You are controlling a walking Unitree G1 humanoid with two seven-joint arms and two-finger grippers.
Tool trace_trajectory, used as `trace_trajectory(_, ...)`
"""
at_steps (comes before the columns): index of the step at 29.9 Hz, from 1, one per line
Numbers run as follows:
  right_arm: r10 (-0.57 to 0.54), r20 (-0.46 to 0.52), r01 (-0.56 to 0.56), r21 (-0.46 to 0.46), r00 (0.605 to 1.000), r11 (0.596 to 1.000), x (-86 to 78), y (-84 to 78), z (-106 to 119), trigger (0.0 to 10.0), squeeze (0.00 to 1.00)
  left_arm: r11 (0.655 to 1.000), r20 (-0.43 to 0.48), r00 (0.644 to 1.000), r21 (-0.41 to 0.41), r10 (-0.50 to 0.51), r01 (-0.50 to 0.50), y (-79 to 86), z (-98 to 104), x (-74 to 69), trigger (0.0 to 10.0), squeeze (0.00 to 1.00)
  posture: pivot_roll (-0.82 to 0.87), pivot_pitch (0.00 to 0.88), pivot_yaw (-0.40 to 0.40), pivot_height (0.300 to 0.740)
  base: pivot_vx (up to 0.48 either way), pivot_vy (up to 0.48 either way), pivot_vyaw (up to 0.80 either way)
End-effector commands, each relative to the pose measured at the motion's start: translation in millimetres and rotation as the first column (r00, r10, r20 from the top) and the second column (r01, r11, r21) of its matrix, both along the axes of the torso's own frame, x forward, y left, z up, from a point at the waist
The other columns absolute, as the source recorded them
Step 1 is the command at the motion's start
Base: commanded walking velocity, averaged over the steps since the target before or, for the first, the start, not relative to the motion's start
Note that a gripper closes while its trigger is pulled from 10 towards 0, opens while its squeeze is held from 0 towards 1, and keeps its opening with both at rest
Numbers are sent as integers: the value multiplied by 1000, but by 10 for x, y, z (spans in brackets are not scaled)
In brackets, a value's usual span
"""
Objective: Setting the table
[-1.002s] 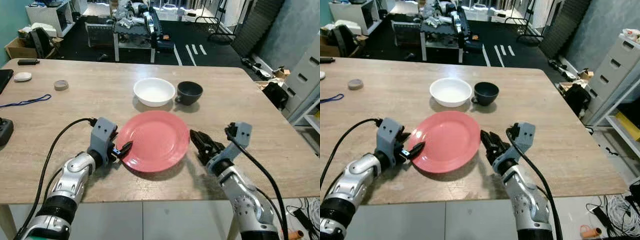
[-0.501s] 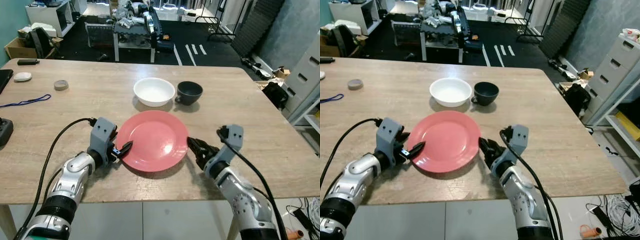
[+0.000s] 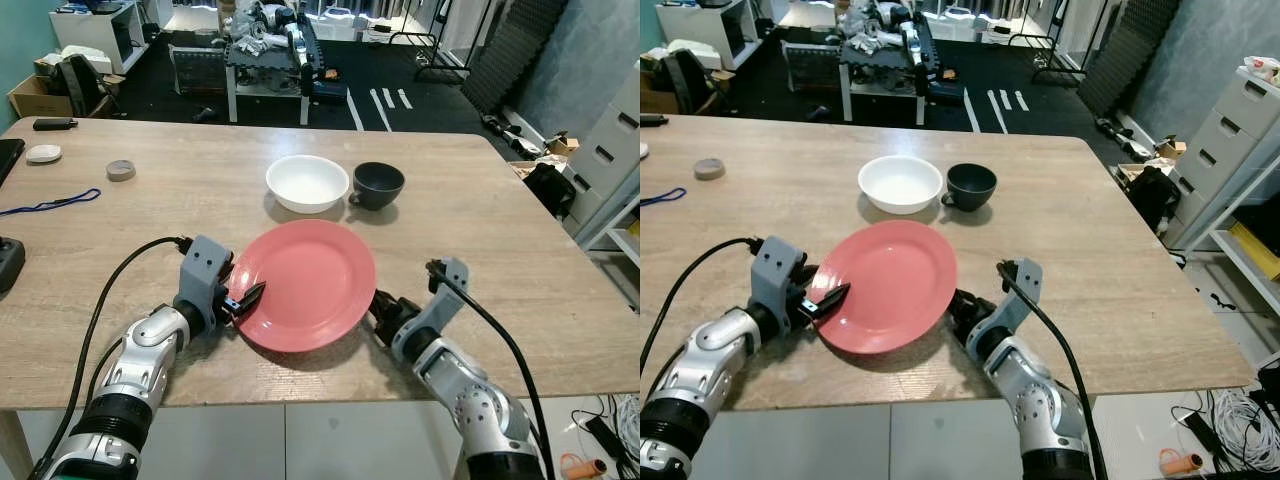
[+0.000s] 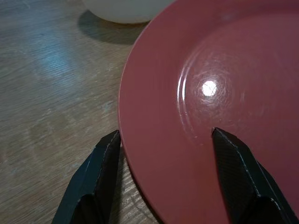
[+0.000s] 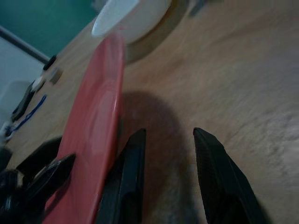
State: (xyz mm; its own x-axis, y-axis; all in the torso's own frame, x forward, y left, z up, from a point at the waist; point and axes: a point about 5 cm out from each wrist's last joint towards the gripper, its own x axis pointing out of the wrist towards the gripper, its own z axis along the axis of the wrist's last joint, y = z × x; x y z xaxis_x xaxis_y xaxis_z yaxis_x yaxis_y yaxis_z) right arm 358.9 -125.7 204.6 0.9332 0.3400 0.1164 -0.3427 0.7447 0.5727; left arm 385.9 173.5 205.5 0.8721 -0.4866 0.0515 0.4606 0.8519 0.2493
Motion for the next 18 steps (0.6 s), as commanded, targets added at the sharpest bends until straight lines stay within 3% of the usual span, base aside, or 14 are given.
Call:
trace_trajectory(1,-123,-1,123,7,992,992,48,-184,-12,10000,0,1000,-138,990,11,11,-10,26,-347,-61,10000,0,96,318,15,740,0,0,0)
trace_trajectory(3,-225,25,224,38,974,974,83,-336,55,10000,0,1000,-139,990,11,9,-7,22,-351,-64,10000,0,96,317,14,740,0,0,0)
trace_trajectory(4,-225,25,224,38,974,974,83,-336,55,10000,0,1000,-139,990,11,9,-7,22,-351,-64,10000,0,96,317,14,740,0,0,0)
trace_trajectory(5,-315,72,315,12,946,949,89,-463,126,10000,0,1000,-140,990,12,6,-4,19,-354,-66,10000,0,96,317,14,740,0,0,0)
trace_trajectory(9,-345,86,345,19,935,938,90,-512,160,10000,0,1000,-141,990,11,6,-4,18,-354,-64,10000,0,95,316,15,740,0,0,0)
trace_trajectory(13,-196,61,192,67,979,979,78,-371,156,10000,0,1000,-140,990,9,6,-4,18,-350,-64,10000,0,96,314,14,740,0,0,0)
trace_trajectory(16,-114,18,115,-29,993,993,66,-265,18,10000,0,1000,-139,990,9,5,-4,17,-350,-64,10000,0,97,313,14,740,0,0,0)
trace_trajectory(18,-56,-17,56,-18,998,998,44,-204,-59,10000,0,1000,-138,990,9,5,-3,17,-347,-64,10000,0,98,311,13,740,0,0,0)
